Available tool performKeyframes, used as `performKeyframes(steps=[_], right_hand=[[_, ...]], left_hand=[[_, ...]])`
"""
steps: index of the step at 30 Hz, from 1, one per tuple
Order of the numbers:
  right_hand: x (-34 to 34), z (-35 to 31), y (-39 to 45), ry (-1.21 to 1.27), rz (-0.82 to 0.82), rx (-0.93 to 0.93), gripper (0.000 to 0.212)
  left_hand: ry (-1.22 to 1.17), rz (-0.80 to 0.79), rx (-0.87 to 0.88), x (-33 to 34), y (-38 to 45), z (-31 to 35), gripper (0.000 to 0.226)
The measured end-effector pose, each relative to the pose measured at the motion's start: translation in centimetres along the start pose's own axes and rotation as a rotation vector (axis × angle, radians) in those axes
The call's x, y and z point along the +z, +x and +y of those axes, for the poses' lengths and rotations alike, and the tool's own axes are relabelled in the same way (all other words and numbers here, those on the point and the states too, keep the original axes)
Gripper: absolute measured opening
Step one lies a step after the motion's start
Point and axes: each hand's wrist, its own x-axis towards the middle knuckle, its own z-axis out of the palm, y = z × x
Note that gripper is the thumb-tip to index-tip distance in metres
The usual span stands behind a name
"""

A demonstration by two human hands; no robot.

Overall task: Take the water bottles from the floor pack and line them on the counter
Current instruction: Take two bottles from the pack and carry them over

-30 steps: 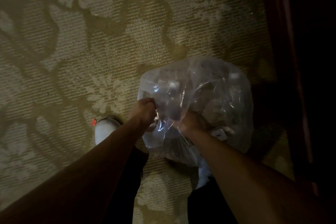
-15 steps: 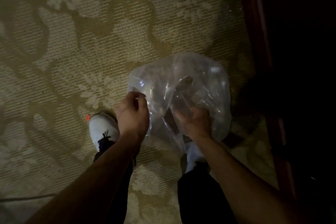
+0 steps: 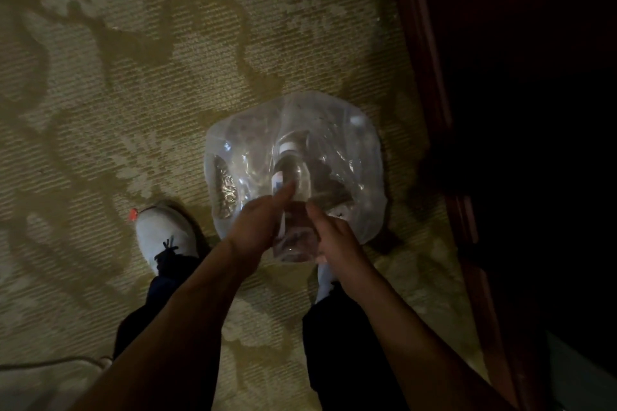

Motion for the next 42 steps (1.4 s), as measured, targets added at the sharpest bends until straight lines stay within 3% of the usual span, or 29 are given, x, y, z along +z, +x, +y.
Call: performKeyframes(steps=[2, 4, 8, 10, 14, 16, 18, 21, 24, 26, 28, 31, 33, 37, 42], right_hand=[[0.2, -0.1, 2.0, -0.165, 0.146, -0.047, 0.043], [0.5, -0.1, 4.0, -0.433, 0.252, -0.134, 0.027], [0.8, -0.1, 7.4, -1.039, 0.048, -0.184, 0.032], [0.3, 0.4, 9.0, -1.252, 0.025, -0.178, 0.032], [-0.1, 2.1, 9.7, -1.466, 0.054, -0.061, 0.034], [1.0, 2.7, 9.2, -1.343, 0.2, -0.01, 0.047], [2.0, 2.6, 9.1, -1.024, 0.437, 0.082, 0.059], [2.4, 2.6, 9.7, -0.605, 0.505, 0.183, 0.052], [1.8, 2.7, 10.2, -0.112, 0.46, 0.316, 0.047], [2.0, 3.7, 10.8, 0.046, 0.347, 0.354, 0.052], [2.1, 6.3, 12.8, 0.176, 0.308, 0.382, 0.076], [0.9, 13.1, 18.7, 0.219, 0.294, 0.364, 0.07], [1.4, 11.1, 16.5, 0.303, 0.326, 0.36, 0.071], [2.0, 4.1, 9.0, 0.476, 0.3, 0.378, 0.048], [1.3, -0.1, 4.4, 0.793, 0.255, 0.321, 0.053]], left_hand=[[0.079, 0.059, 0.06, -0.9, 0.7, 0.5, 0.042], [0.205, 0.127, 0.066, -2.1, 1.6, 0.7, 0.058], [0.567, 0.183, 0.064, -3.5, 2.1, 0.8, 0.062], [0.677, 0.191, 0.085, -3.8, 2.2, 1.0, 0.068], [0.758, 0.193, 0.083, -4.3, 3.1, 0.8, 0.066], [0.781, 0.193, 0.09, -4.5, 3.5, 0.8, 0.065], [0.77, 0.175, 0.084, -4.4, 3.6, 0.8, 0.064], [0.766, 0.174, 0.066, -3.9, 3.4, 0.6, 0.063], [0.778, 0.185, 0.07, -3.2, 3.3, 0.4, 0.063], [0.753, 0.208, 0.086, -3.0, 3.4, 0.2, 0.06], [0.678, 0.22, 0.073, -3.0, 3.5, 0.0, 0.055], [0.638, 0.238, 0.065, -3.0, 3.6, -0.3, 0.054], [0.651, 0.249, 0.089, -3.0, 3.5, -0.5, 0.059], [0.596, 0.249, 0.1, -3.2, 2.5, -1.0, 0.06], [0.414, 0.236, 0.077, -3.7, 1.1, -1.1, 0.076]])
